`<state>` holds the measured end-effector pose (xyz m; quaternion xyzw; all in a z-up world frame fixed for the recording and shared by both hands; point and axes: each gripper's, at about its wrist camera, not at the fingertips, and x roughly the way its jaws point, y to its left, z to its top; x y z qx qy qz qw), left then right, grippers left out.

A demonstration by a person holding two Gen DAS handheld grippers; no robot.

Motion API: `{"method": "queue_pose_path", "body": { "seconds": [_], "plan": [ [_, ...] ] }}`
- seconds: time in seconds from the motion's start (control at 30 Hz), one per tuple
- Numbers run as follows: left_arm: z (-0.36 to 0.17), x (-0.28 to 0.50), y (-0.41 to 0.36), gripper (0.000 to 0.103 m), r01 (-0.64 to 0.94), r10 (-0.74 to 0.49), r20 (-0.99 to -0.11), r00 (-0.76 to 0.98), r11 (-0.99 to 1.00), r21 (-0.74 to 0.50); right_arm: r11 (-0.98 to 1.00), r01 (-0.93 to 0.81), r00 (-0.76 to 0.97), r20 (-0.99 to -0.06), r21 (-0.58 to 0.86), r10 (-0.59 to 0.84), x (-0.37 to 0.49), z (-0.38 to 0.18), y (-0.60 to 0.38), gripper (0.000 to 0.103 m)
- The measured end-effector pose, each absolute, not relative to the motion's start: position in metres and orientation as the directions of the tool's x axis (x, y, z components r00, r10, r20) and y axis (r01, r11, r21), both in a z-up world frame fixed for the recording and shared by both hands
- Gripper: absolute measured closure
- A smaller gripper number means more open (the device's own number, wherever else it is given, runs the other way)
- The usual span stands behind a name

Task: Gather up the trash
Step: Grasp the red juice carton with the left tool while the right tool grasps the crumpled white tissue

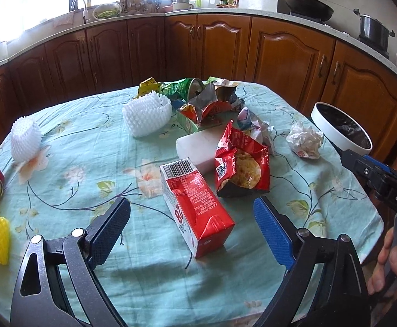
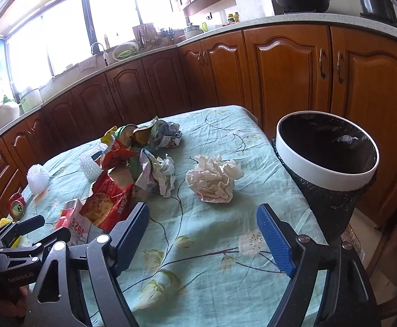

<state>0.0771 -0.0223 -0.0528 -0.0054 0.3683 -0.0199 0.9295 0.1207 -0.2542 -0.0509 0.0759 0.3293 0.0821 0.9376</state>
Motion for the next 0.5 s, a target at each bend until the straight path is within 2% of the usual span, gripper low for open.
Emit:
{"method": "queue_pose_path", "body": {
  "seconds": [0.07,0.17,0.3,0.4,0.47,0.5],
  "plan": [
    [-0.057,0.083,-0.024,0.018,0.037,-0.035,-0.7,0.713,0.999,-0.013,0.975,-0.097,0.758,-0.62,0.202,0.204,0.133,-0.055,-0.257,0.031],
    [-0.065,0.092,-0.025,0.031,0.048,-0.038,-0.724,0.689,0.999,-0.007,0.973,-0.09,0.739,-0.64,0.214,0.209,0.15,-0.061,-0.26,0.036],
    [-0.072,0.101,-0.022,0.059,0.058,-0.057,-0.749,0.66,0.998,-0.025,0.964,-0.088,0.718,-0.654,0.252,0.237,0.169,-0.065,-0.266,0.038],
    [-0.073,0.104,-0.019,0.068,0.059,-0.059,-0.753,0.655,0.998,-0.027,0.963,-0.079,0.702,-0.672,0.259,0.238,0.183,-0.069,-0.269,0.041],
    [-0.072,0.105,-0.017,0.075,0.061,-0.062,-0.754,0.654,0.998,-0.029,0.961,-0.075,0.687,-0.685,0.266,0.243,0.193,-0.074,-0.271,0.053],
    [-0.071,0.105,-0.015,0.075,0.061,-0.069,-0.753,0.655,0.997,-0.038,0.96,-0.075,0.678,-0.693,0.27,0.247,0.196,-0.076,-0.272,0.06]
  ]
}}
